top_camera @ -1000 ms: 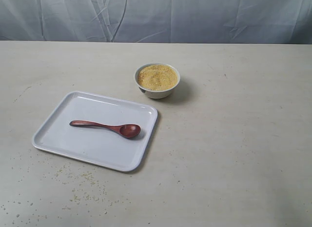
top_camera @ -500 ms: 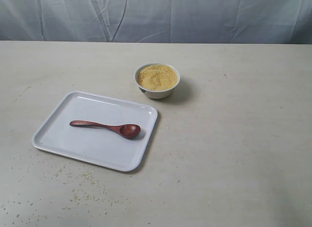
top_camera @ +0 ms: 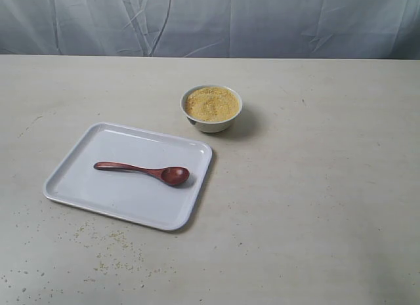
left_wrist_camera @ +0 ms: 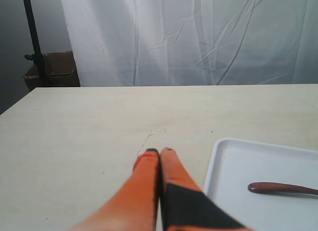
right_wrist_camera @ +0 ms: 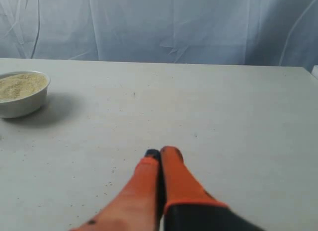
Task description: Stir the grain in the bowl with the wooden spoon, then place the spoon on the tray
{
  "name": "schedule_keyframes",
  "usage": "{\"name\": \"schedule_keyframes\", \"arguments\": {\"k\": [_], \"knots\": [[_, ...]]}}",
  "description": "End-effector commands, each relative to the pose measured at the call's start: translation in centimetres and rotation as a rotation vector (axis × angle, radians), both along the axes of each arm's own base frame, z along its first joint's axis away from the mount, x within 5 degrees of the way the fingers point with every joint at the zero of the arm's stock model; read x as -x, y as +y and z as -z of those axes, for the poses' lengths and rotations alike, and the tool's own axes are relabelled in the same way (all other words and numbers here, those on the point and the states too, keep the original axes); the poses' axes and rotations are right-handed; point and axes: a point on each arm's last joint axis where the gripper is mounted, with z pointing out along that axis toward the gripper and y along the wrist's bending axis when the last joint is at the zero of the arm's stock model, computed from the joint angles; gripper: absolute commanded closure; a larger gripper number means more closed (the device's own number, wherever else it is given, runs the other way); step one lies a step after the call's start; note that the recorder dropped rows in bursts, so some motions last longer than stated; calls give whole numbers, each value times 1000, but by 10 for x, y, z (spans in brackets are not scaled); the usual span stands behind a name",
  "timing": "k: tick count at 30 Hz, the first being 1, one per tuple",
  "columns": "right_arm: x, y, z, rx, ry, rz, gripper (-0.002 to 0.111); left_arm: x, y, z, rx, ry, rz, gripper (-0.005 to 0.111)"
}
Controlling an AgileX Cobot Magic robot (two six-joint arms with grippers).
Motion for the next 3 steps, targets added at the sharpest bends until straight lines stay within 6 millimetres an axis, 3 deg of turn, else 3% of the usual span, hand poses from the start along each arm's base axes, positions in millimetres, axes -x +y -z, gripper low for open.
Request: {"name": "schedule_keyframes", "arguments": {"k": [1,3], "knots": [[0,0,0,-5,-12,4,108,0,0,1,-1,-8,-1,106],[0,0,0,-5,-12,4,108,0,0,1,-1,-8,-1,106]]}}
